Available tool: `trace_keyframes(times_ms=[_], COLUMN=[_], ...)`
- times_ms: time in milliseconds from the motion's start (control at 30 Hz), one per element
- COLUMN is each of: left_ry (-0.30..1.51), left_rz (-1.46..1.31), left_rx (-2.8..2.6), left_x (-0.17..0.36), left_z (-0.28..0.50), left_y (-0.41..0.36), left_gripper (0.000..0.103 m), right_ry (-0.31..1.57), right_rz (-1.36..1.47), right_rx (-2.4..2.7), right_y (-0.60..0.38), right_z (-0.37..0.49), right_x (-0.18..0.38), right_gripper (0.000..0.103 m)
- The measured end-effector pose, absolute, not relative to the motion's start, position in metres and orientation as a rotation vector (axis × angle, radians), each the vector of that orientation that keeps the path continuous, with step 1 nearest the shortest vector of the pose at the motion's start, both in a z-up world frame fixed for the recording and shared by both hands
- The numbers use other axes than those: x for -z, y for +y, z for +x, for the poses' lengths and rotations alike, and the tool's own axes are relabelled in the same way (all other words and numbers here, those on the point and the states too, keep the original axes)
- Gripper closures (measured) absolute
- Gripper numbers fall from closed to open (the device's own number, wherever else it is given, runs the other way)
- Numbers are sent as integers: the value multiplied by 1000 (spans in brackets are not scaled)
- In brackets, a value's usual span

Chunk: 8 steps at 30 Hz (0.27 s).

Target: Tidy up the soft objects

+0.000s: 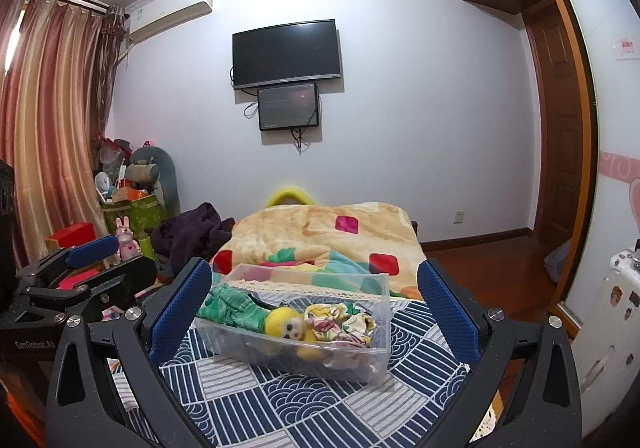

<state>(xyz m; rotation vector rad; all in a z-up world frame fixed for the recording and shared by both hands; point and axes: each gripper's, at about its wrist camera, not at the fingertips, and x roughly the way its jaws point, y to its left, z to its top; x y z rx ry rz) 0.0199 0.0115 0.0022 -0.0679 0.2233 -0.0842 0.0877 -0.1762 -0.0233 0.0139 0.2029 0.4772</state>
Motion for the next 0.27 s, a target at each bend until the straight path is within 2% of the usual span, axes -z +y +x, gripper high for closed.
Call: trace_keyframes(times_ms=[267], left_ry=[227], left_rz=[-72], left_rx=[85], left_x=[-2], left_z=[21], left_y=[11], left_gripper=[0], right_ry=[210], right_rz=[15], right_rx=[-476], right_y=[-176], right_z=[88], right_x=[24], right_gripper=[0])
